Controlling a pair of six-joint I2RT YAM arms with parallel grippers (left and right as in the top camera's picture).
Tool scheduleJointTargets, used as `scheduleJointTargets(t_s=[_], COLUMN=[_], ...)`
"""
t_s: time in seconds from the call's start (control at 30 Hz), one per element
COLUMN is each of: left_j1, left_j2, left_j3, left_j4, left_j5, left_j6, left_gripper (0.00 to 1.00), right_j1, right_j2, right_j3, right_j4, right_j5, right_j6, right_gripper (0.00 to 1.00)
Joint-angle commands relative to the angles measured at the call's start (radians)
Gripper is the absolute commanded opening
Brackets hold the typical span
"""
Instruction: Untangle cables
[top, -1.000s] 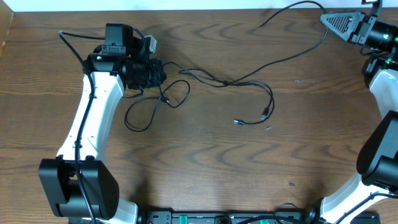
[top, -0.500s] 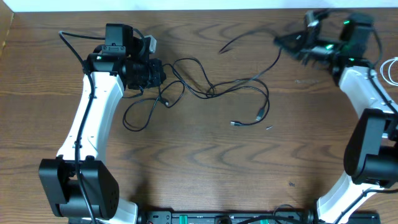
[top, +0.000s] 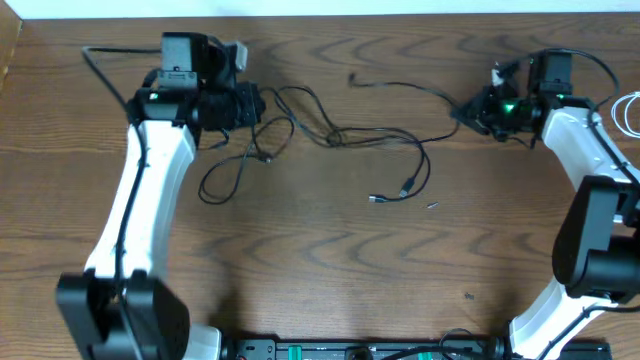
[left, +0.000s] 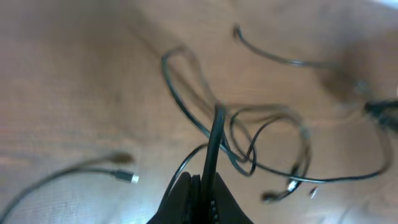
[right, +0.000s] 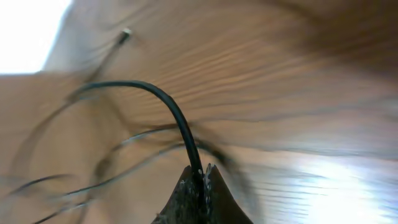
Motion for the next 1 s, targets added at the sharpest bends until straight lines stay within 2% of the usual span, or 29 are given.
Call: scheduleJointTargets(t_s=[0.0,0.4,0.7,0.97], left_j1=[0.001,0.072,0.168,0.233], left_j2=[-0.132,-0.354,-0.369,-0.370], left_j3=[0.092,0.143,0.143,0.149], left_j4=[0.052,0.237,0.314,0.404], left_j5=[-0.005,-0.005,-0.005,-0.005], left_j6=[-0.056,-0.137,-0.215,-0.220], left_gripper=[0.08,0.08,0.07,0.08], right_j1=[-0.034,-0.202,-0.328,-0.375], right_j2=[-0.055,-0.054,-0.054,-0.054], right_j3=[0.005,0.005,0.005,0.005], right_j4=[-0.019,-0.126,-0.166,-0.185], right_j5=[0.177,0.350,0.402,0.403], right_j6=[-0.048,-0.092,-0.130,-0.159], right_gripper=[0.01,0.01,0.01,0.01])
